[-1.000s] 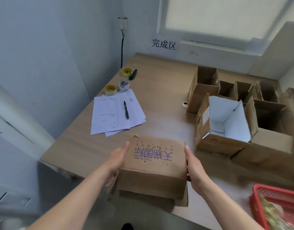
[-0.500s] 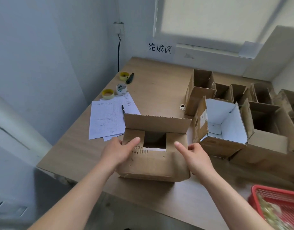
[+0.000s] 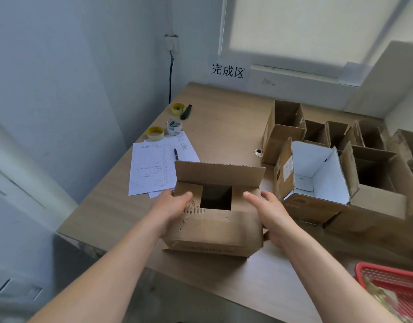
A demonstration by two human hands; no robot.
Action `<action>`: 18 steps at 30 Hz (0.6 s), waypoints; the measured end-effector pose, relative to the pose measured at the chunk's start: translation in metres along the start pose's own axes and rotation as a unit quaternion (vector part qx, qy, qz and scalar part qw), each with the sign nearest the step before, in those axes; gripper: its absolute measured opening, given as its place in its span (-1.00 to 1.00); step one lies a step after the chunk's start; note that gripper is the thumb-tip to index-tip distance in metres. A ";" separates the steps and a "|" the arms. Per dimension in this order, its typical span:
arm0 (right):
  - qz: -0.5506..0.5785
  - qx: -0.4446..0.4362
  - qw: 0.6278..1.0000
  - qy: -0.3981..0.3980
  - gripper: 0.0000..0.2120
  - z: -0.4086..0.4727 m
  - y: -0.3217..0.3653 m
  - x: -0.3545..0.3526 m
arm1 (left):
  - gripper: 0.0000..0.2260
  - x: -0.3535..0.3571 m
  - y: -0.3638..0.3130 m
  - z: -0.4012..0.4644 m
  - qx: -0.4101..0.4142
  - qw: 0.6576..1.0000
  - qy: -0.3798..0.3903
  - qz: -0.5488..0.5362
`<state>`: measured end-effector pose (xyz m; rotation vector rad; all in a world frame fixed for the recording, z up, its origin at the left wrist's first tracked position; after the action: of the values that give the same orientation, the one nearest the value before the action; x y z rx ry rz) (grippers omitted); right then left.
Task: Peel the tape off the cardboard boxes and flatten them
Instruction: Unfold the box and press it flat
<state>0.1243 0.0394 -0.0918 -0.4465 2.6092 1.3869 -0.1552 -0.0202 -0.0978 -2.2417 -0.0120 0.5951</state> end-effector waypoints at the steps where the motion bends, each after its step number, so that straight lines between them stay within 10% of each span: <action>1: -0.014 -0.004 1.000 -0.020 -0.33 0.001 -0.001 -0.001 | -0.41 -0.004 0.001 0.001 0.008 1.000 -0.022 -0.012; 6: -0.013 -0.014 1.000 -0.011 -0.63 0.003 -0.003 0.009 | -0.60 -0.002 0.011 0.000 -0.016 0.996 -0.011 -0.085; 11: 0.143 -0.020 0.979 0.145 -0.36 -0.009 -0.001 0.027 | -0.38 0.008 0.007 -0.014 -0.012 0.964 0.163 -0.210; 18: -0.245 -0.090 0.958 0.116 0.13 -0.010 -0.007 0.040 | -0.11 0.004 0.034 -0.017 0.036 0.976 0.140 0.164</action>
<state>0.0889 0.0200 -0.1029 -1.2518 2.2988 1.4581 -0.1509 -0.0546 -0.1138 -2.2520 0.5231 0.4352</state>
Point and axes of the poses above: each hand's wrist, its own z-axis towards the middle knuckle, its own x-axis out of the palm, y = z × x, the point moved 10 cm from there along z, towards the middle knuckle, and after that the axes turned 1 degree about -z, right-handed, at the moved point
